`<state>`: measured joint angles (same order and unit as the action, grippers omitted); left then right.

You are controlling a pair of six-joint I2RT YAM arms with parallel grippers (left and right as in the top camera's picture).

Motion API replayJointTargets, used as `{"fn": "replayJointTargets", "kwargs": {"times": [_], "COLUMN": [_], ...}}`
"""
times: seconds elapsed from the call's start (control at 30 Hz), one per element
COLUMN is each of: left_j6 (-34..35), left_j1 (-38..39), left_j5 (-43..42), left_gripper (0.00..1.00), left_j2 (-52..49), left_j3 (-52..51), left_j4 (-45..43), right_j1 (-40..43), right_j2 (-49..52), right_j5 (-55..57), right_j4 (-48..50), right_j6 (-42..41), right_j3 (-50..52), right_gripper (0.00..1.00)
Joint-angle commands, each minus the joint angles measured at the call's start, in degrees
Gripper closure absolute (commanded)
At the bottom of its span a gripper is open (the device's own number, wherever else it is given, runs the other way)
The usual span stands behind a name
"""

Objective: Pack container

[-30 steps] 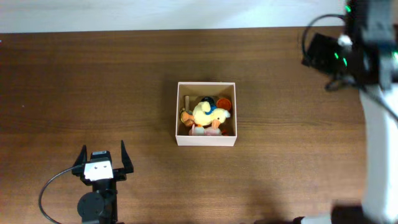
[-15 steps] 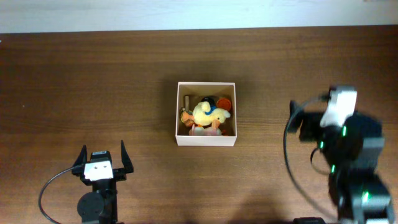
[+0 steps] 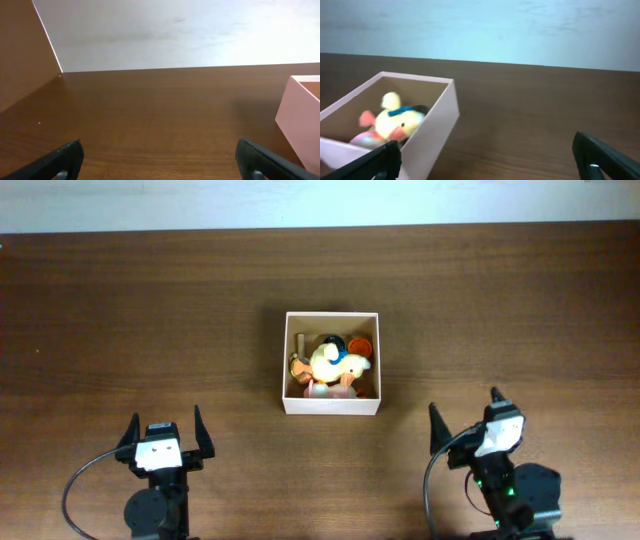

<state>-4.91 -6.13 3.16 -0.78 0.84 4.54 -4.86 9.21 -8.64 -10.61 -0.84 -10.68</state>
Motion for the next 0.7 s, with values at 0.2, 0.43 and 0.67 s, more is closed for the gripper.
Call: {"fn": "replayJointTargets", "kwargs": {"times": [0.2, 0.43, 0.67], "left_j6": [-0.5, -0.52, -0.52], "left_j1": [-0.04, -0.04, -0.04], "left_j5": [-0.83, -0.83, -0.83], "left_gripper": [0.01, 0.01, 0.01], "left_j2": [0.48, 0.48, 0.48], "left_j3": [-0.31, -0.31, -0.31], "left_j4": [0.09, 0.09, 0.09], "right_j1": [-0.42, -1.38, -2.93], "right_j2": [-8.13, -9.03, -9.03], "right_j5": [-2.93, -1.2, -0.59], "right_j4": [0.57, 1.01, 0.98], "right_j6": [0.44, 3.87, 3.85], "right_j3": [7.04, 7.8, 7.8], "right_gripper": [0.01, 0.01, 0.01]}}
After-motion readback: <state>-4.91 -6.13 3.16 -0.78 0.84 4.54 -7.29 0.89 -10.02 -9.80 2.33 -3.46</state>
